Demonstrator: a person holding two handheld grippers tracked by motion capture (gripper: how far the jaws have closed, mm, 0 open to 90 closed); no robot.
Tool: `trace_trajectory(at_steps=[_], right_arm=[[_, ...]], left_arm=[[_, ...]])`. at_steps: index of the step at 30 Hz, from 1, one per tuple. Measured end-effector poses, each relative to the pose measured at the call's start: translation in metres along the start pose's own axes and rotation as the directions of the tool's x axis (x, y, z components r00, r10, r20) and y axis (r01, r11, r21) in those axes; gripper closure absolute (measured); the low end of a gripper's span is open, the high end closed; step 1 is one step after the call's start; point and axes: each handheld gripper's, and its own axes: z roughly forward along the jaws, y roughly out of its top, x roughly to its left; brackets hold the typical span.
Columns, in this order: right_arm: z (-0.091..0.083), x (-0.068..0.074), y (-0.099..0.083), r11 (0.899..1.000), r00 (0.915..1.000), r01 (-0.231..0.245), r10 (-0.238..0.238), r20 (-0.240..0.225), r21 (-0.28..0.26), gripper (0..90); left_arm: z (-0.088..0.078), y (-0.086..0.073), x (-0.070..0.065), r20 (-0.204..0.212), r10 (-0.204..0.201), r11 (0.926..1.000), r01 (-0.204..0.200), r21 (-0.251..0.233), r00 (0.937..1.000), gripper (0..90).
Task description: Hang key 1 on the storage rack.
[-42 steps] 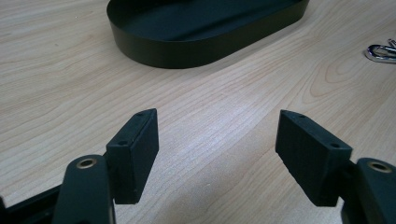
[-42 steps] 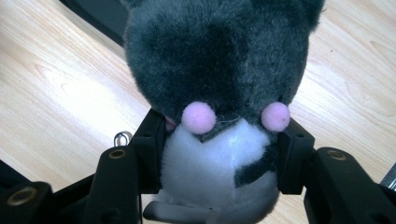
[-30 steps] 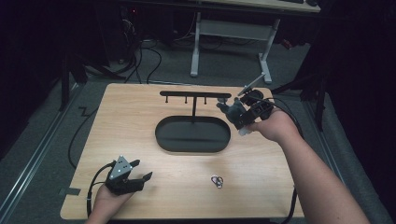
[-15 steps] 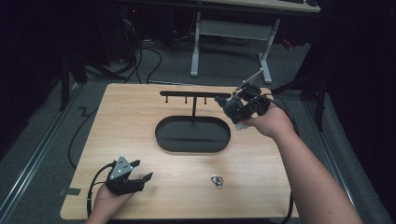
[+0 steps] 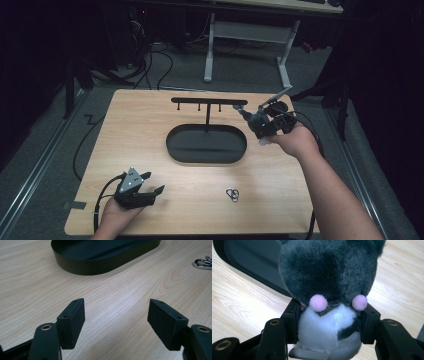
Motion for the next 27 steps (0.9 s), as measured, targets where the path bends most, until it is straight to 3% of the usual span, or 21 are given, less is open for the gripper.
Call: trace_trajectory(at_steps=[7,18,27], right_arm=[[0.019,0.004,-0.009,1.000,0.9998,0.018,-0.018,0.005,-0.013,47.2],[0.052,0.012,-0.007,0.998,0.9992,0.032,-0.031,0.026,-0.045,45.9],[0.077,0.014,0.001,0.998,0.9994,-0.001,0.003,0.034,-0.059,42.0]], left_arm=[[0.002,0.000,-0.002,0.001,0.007,1.0000,-0.007,0.004,1.0000,30.9],[0.001,0.000,-0.002,0.004,0.010,0.9999,-0.010,0.006,0.9999,30.9],[0.002,0.000,-0.001,0.006,0.010,0.9999,-0.010,0.005,0.9999,30.9]])
